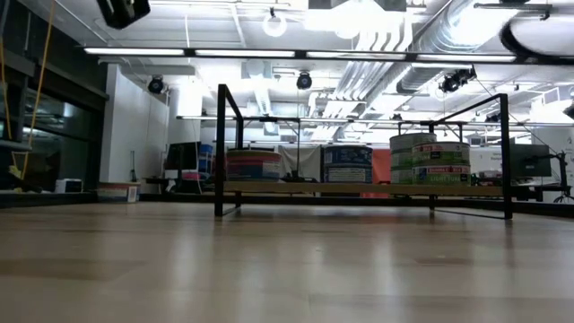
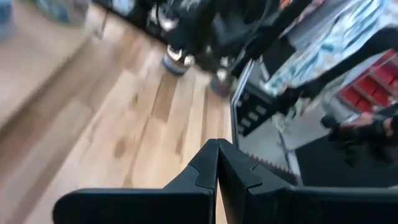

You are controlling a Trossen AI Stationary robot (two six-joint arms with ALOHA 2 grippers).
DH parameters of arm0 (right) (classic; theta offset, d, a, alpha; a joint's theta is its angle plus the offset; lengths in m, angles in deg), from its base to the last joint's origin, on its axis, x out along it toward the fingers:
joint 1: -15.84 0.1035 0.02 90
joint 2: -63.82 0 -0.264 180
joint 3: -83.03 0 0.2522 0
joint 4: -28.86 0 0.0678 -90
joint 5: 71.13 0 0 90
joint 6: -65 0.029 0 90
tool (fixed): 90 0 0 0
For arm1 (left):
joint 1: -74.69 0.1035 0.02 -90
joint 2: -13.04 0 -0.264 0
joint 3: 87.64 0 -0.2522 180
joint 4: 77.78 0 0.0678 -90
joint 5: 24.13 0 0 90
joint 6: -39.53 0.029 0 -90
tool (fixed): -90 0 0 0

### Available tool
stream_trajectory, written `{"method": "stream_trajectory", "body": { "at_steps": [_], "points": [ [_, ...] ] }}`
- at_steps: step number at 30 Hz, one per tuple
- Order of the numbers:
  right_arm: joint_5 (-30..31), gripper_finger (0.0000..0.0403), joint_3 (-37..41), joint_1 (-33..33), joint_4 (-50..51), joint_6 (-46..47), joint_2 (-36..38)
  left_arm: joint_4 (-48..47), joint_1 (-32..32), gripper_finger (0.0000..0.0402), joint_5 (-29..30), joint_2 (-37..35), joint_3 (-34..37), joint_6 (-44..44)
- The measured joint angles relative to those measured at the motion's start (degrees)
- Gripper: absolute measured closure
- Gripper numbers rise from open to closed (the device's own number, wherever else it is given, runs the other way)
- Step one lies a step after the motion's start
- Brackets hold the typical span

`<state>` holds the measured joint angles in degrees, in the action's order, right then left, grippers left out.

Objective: Stack canned seafood by type on shelf
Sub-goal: Stack the blue-pink tuna can on top of the other blue-pink tuna can on the shelf

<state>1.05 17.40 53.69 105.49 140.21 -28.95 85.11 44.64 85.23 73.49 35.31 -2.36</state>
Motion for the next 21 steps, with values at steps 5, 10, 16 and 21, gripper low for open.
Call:
{"method": "stream_trajectory", "body": {
  "at_steps": [5, 10, 16, 21],
  "points": [
    [5.07, 0.0402, -4.06, -1.78, -7.13, 0.17, -2.82, 0.52, -1.83, 0.0401, 0.19, 6.81, 0.02, -4.05],
    [11.13, 0.0403, -10.62, -4.56, -15.79, -3.24, -8.55, 0.54, -2.33, 0.0401, 0.21, 10.93, 0.02, -4.52],
    [23.45, 0.0403, -20.13, -9.45, -26.99, -9.82, -16.60, 0.50, -2.17, 0.0401, 0.38, 13.70, 0.02, -2.26],
    [28.62, 0.0403, -29.01, -14.49, -30.43, -20.26, -20.49, 0.41, -2.16, 0.0401, 1.36, 15.94, 0.02, -0.49]
  ]
}}
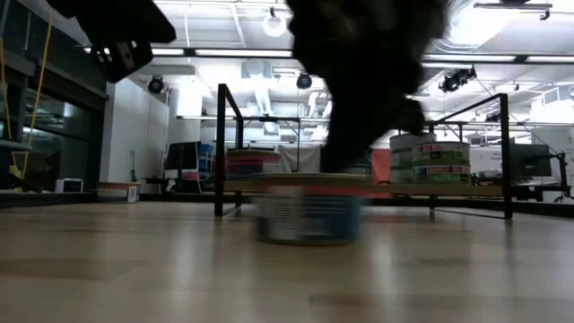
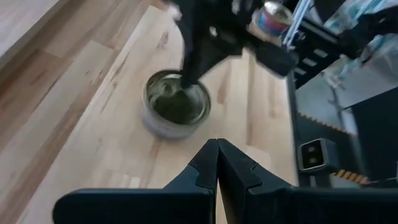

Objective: Stack canned seafood by type on shelf
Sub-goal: Stack the blue-pink tuna can on top of the other blue-pink tuna can on the shelf

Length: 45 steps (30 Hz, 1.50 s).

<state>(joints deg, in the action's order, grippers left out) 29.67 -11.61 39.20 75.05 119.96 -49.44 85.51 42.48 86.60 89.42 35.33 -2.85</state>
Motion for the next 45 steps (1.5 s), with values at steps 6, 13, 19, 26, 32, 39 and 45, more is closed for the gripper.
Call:
{"method": "stream_trajectory", "body": {
  "at_steps": [6, 13, 19, 26, 32, 39, 45],
  "points": [
    [-0.30, 0.0403, -10.66, -2.80, 10.86, -10.77, 1.27, 2.45, 0.65, 0.0401, 3.96, 5.34, 0.00, 3.13],
    [-3.92, 0.0403, -6.23, -2.19, 13.96, -9.85, 1.13, 10.99, 2.52, 0.0401, 4.92, 16.24, -0.06, 8.44],
    [-5.14, 0.0403, 3.87, -2.60, -0.45, -4.00, 0.86, 9.49, 4.06, 0.0401, 5.56, 20.72, -0.04, 9.64],
    [-3.74, 0.0403, 10.08, -4.56, -16.19, -0.98, 0.95, 9.19, 5.09, 0.0401, 5.56, 21.06, -0.11, 13.45],
    [-4.01, 0.0403, 10.58, -5.44, -18.80, -0.96, 0.91, 8.06, 5.29, 0.0401, 5.73, 20.97, -0.11, 13.74],
    [-7.32, 0.0403, 10.47, -4.64, -20.96, -0.95, 3.02, 8.09, 5.09, 0.0401, 5.72, 21.00, -0.09, 13.67],
    [-7.57, 0.0403, 10.43, -4.11, -22.09, -0.81, 4.43, 9.79, 5.09, 0.0401, 5.29, 21.13, 0.00, 13.67]
  ]
}}
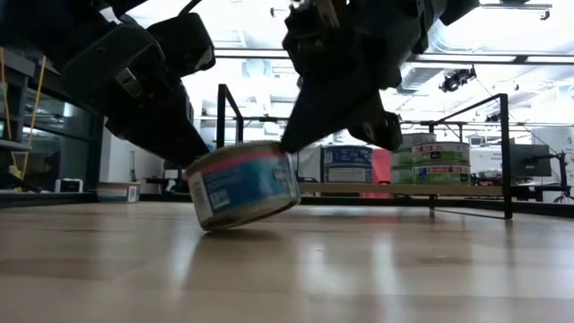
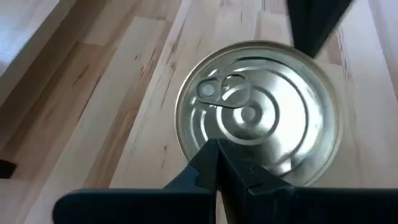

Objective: Stack canned seafood by type on shelf
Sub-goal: Stack the blue-pink tuna can on top of the other blue-pink tuna can on the shelf

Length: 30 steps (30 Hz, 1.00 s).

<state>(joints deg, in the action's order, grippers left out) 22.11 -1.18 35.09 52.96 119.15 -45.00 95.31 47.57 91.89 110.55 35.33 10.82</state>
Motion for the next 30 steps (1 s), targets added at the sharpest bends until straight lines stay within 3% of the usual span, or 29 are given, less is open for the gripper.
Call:
{"method": "stream_trajectory", "body": {
  "at_steps": [30],
  "points": [
    [5.49, 0.0403, -0.10, -0.65, -9.00, 1.05, 0.18, 0.77, 0.00, 0.0401, -0.17, 0.06, 0.04, 0.00]
  ]
}}
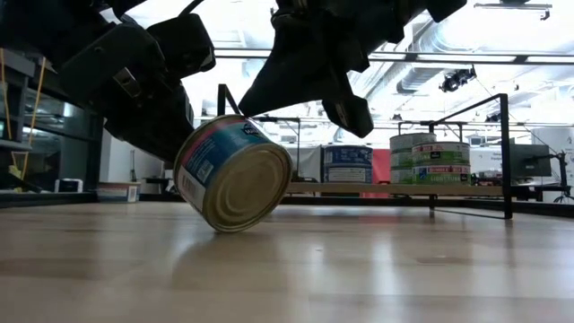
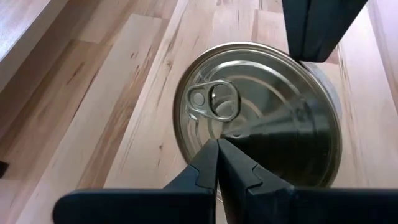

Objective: Stack canned seafood by type on shelf
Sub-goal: Stack the blue-pink tuna can on top of the other blue-pink tuna can on the shelf

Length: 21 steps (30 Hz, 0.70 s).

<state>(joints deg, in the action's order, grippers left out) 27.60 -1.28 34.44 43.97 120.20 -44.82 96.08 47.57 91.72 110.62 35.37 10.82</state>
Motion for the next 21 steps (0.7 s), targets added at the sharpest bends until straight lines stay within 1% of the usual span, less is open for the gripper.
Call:
{"method": "stream_trajectory", "body": {
  "at_steps": [4, 8, 12, 17, 19, 21],
  "points": [
    [0.12, 0.0403, -0.01, -0.52, 0.00, -0.14, 0.00, 0.00, 0.00, 0.0401, 0.02, -0.02, 0.00, -0.15],
    [1.62, 0.0403, -0.02, -1.43, 0.00, -0.16, 0.00, 0.02, 0.00, 0.0401, 0.04, -0.02, 0.00, -0.90],
    [1.73, 0.0403, -0.01, -2.18, 0.01, -0.21, 0.00, 0.04, 0.00, 0.0402, 0.08, -0.04, 0.00, -2.61],
    [1.71, 0.0403, -0.01, -2.28, -0.03, -1.72, 0.00, -0.02, 0.00, 0.0402, 0.18, -0.04, 0.00, -2.71],
    [1.65, 0.0403, 0.00, -2.36, 0.00, -3.26, 0.12, -1.03, 0.00, 0.0402, 0.17, -0.05, -0.03, -1.75],
    [1.45, 0.0403, 0.00, -2.51, 0.18, -5.70, 0.92, -3.97, 0.00, 0.0402, -0.39, -0.58, -0.07, -2.21]
  ]
}}
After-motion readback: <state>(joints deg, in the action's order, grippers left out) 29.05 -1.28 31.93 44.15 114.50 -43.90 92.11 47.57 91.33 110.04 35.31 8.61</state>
